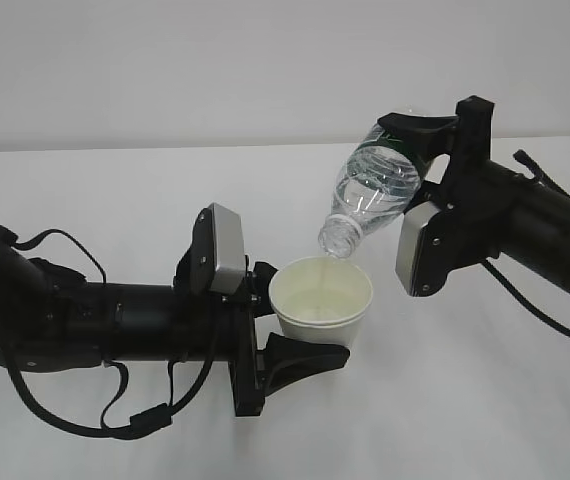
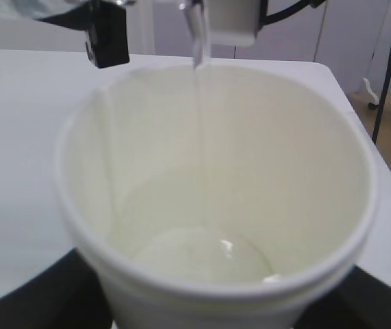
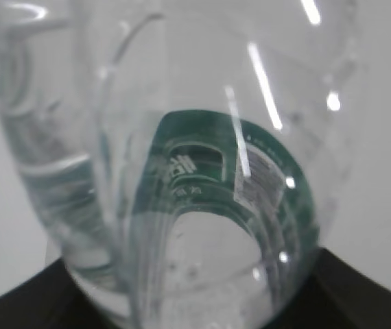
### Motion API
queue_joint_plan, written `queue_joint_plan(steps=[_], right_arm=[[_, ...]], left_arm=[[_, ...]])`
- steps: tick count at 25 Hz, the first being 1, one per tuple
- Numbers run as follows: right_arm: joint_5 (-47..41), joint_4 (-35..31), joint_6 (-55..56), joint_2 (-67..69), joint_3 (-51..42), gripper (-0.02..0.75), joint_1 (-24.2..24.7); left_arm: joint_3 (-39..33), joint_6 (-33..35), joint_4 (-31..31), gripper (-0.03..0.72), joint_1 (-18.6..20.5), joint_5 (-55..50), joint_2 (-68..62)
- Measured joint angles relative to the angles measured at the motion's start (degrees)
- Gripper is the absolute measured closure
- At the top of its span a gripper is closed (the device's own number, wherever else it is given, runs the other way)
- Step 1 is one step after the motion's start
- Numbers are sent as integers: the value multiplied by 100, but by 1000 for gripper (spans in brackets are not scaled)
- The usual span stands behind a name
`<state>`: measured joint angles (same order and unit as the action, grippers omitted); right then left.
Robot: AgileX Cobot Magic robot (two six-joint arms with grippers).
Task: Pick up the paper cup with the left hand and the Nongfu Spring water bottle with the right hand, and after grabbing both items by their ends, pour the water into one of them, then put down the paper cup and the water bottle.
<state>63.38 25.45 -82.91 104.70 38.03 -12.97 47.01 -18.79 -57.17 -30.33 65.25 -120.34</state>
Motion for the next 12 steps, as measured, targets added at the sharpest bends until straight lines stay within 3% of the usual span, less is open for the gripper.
queue_joint_plan(steps=[12], right_arm=[[2, 0, -13, 0, 0, 281, 0]], left_arm=[[0, 0, 0, 205, 0, 0, 0]])
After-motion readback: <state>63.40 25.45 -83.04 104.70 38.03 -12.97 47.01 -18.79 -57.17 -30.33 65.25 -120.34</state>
